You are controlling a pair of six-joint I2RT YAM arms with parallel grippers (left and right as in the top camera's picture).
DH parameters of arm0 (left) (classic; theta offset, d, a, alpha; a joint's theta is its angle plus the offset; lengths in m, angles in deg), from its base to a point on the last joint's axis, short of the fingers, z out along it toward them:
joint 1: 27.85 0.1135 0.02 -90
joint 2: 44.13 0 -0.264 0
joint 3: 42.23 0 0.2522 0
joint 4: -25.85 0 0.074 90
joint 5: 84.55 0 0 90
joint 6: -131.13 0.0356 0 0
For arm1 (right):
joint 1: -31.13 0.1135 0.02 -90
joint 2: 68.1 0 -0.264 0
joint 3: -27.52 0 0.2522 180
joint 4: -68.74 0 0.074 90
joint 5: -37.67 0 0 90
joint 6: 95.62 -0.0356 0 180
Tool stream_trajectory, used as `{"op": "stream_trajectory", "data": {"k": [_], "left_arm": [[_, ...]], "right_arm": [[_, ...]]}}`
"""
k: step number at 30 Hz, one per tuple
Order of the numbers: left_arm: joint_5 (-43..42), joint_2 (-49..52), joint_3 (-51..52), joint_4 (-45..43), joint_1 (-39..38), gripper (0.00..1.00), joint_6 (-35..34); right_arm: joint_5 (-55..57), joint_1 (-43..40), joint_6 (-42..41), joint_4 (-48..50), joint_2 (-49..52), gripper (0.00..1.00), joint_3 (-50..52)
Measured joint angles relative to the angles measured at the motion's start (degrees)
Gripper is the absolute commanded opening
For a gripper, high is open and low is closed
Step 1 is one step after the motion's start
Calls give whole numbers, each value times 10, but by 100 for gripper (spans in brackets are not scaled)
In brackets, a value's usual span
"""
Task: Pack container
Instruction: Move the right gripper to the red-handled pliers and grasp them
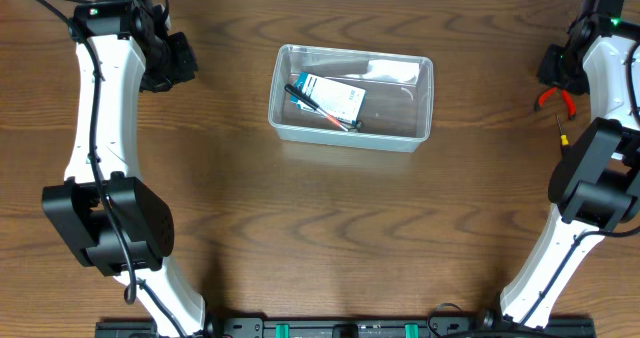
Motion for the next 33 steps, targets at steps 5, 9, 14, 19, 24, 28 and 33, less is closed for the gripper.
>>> {"op": "stream_trajectory", "data": {"k": [5, 9, 14, 19, 24, 28, 33], "left_arm": [[0, 0, 0, 0, 0, 28, 0], [0, 0, 0, 0, 0, 29, 0], [0, 0, 0, 7, 0, 28, 0], [0, 0, 0, 12, 0, 29, 0], [0, 0, 0, 13, 0, 28, 0], [0, 0, 0, 18, 0, 28, 0], [0, 0, 0, 21, 0, 29, 0]], "right_arm": [[0, 0, 1, 16, 10, 36, 0], [0, 0, 1, 22, 22, 36, 1], [0, -2, 1, 25, 28, 36, 1], [0, -3, 1, 16, 36, 35, 1], [0, -10, 1, 5, 65, 35, 1], [0, -12, 0, 7, 78, 32, 0], [-2, -13, 2, 8, 79, 11, 0]]}}
